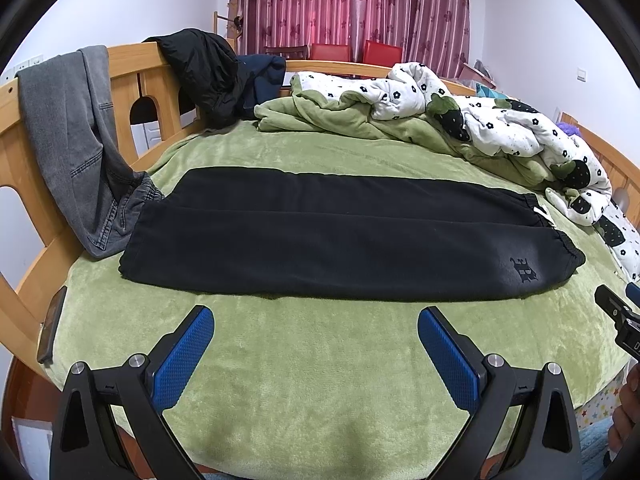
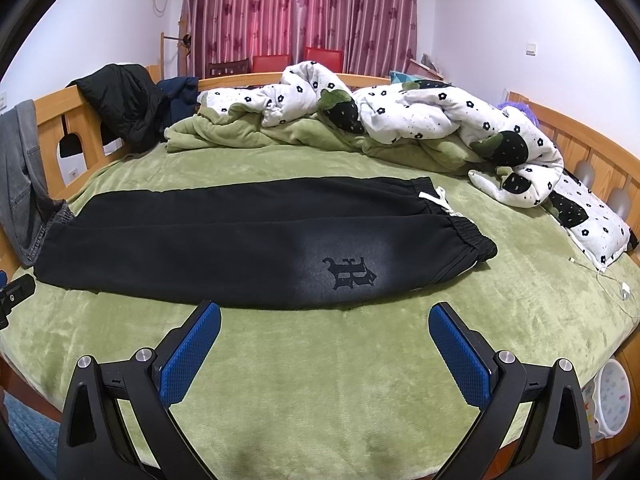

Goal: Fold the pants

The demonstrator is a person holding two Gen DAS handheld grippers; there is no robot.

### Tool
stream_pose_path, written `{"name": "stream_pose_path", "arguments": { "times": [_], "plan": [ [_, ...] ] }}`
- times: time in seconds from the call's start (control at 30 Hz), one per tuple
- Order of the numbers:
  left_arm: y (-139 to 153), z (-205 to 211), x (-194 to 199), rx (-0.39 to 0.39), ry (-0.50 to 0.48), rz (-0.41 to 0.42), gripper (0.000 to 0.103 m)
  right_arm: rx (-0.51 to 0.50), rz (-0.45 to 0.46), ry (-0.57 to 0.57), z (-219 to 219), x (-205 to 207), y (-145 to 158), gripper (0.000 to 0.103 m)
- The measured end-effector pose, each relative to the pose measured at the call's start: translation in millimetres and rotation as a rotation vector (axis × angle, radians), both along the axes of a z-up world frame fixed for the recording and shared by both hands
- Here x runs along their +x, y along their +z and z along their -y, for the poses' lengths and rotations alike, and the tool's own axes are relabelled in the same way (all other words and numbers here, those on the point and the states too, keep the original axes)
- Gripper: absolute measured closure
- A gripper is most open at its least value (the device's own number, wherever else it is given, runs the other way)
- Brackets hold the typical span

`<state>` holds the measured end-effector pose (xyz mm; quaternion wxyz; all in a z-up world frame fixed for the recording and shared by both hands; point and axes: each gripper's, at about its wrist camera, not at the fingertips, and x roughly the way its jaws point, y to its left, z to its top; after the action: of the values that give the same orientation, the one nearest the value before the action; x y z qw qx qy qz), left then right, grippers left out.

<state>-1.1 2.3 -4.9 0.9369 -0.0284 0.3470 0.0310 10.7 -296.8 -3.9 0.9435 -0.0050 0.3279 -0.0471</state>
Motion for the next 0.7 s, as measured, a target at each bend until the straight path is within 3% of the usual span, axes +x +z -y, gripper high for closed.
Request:
{"name": "stream_pose_path", "arguments": {
  "times": [0.7],
  "plan": [
    [-0.8,-1.1,-0.1,-0.004,-0.002,0.001,0.0,-0.002,0.009,0.0,1.9,0.7,0.8,0.001]
  ]
}}
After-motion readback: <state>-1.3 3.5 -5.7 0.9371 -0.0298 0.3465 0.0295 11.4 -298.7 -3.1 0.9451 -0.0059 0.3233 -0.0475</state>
